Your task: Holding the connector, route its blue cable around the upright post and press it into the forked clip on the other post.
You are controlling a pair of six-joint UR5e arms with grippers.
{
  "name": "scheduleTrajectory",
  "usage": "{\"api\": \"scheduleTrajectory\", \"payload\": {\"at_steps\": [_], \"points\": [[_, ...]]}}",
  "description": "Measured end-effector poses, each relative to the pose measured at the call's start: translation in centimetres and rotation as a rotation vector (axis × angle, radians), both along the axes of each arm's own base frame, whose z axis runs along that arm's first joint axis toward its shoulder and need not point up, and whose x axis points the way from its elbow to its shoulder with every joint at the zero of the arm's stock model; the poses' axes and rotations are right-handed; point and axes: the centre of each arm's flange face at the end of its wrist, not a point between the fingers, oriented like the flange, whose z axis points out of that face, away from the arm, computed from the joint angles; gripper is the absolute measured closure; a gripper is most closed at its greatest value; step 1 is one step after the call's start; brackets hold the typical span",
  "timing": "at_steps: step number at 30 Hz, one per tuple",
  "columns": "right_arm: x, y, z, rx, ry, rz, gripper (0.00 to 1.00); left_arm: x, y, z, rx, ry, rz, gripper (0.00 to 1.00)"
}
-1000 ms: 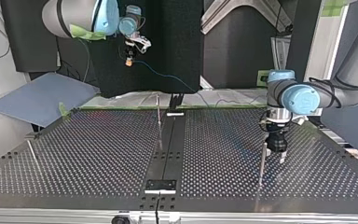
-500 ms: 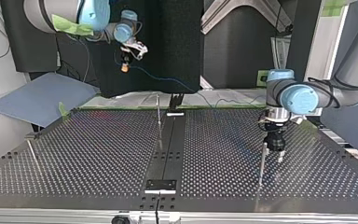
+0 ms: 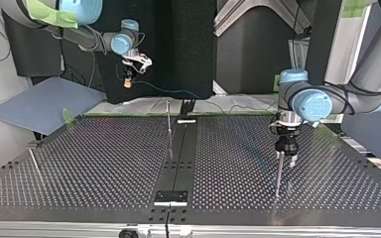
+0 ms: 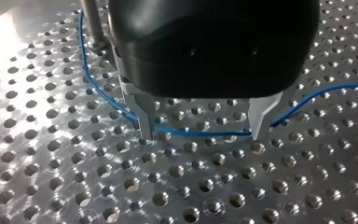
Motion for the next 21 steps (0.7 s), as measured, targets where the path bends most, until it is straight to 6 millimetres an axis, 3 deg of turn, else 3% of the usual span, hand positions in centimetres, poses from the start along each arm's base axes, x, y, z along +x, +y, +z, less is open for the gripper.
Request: {"api": "scheduleTrajectory", "payload": {"at_steps": [14, 21], "points": [[1.6, -2.0, 6.6, -0.084, -0.025, 0.069, 1.00, -0.6, -1.3, -0.1, 0.003, 0.024, -0.001, 0.00], [1.8, -2.9, 10.2, -0.139, -0.039, 0.068, 1.00, -1.8, -1.4, 1.3, -0.020, 0.036, 0.043, 0.00]]}}
